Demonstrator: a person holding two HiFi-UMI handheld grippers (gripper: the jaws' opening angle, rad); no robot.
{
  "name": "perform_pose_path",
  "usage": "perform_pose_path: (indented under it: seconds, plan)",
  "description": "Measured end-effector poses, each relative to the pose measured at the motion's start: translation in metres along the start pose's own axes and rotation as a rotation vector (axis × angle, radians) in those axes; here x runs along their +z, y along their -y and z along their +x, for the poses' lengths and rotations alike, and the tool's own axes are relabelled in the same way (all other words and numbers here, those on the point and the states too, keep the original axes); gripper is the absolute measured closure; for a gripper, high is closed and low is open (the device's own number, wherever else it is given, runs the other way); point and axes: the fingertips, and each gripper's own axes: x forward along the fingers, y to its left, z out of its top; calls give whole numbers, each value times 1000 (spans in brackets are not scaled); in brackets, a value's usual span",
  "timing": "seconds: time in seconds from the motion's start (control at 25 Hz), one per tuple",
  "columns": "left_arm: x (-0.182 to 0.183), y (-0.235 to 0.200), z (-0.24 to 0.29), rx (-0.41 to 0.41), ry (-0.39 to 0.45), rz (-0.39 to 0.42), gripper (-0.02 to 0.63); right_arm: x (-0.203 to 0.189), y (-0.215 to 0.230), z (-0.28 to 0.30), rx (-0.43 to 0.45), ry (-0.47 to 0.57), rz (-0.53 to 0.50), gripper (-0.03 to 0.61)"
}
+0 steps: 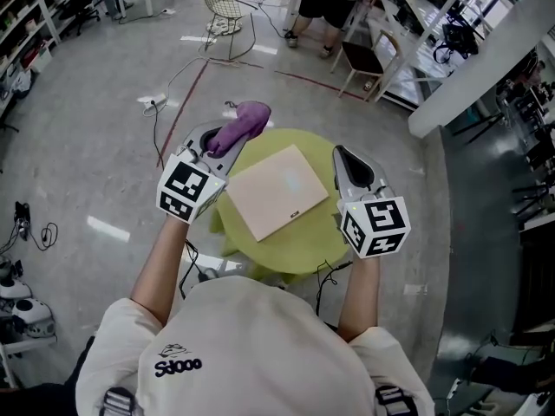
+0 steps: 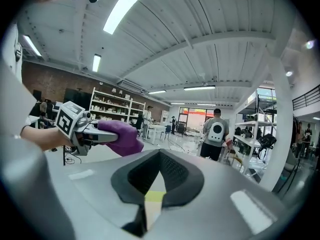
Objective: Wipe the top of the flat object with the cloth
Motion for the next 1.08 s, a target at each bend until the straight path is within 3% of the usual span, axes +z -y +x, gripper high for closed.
perform_pose_path:
  seconds: [0.32, 1.08]
  plan:
    - [3, 0, -4, -3, -7, 19, 549, 8, -13, 3, 35, 1, -32, 568]
    - [-4, 21, 9, -69, -22, 19, 549, -9, -7, -6, 13, -38, -13, 568]
